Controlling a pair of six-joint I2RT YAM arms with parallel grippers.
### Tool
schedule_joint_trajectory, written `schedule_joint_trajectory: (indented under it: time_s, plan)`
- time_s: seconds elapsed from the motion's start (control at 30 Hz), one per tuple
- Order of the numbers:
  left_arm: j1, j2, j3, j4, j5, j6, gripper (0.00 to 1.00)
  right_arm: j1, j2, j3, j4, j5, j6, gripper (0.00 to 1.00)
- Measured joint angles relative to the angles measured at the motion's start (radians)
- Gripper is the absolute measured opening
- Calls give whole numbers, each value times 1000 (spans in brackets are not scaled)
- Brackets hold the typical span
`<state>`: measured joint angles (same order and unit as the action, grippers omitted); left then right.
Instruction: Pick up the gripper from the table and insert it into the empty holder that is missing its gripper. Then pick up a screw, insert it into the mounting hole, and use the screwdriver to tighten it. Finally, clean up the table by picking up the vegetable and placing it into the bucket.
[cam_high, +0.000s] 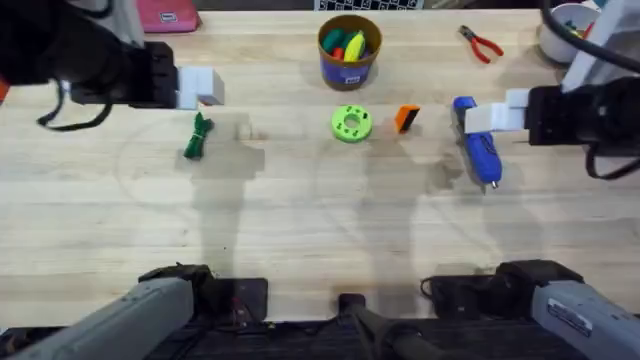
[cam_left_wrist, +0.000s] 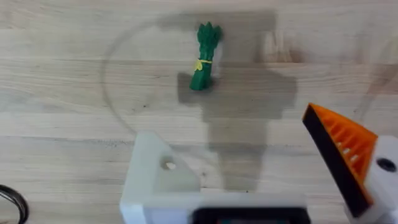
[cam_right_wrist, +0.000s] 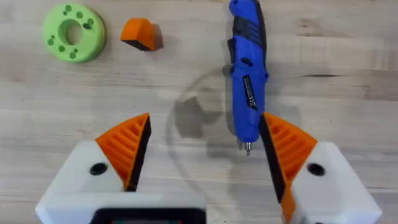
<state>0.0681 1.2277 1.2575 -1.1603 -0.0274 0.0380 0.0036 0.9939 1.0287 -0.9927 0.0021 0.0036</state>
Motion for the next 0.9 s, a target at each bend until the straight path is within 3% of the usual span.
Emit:
schedule_joint_trajectory:
  time_s: [0.27,0.53,0.7,0.9]
  plan:
    - [23,130,0,-5,4,19,985,0,48,1,1,0,0,994]
    - [122,302,0,92,9,172,985,0,49,3,1,0,0,994]
    - [140,449,0,155,8,269,985,0,49,3,1,0,0,993]
    - [152,579,0,216,7,338,965,0,49,3,1,0,0,994]
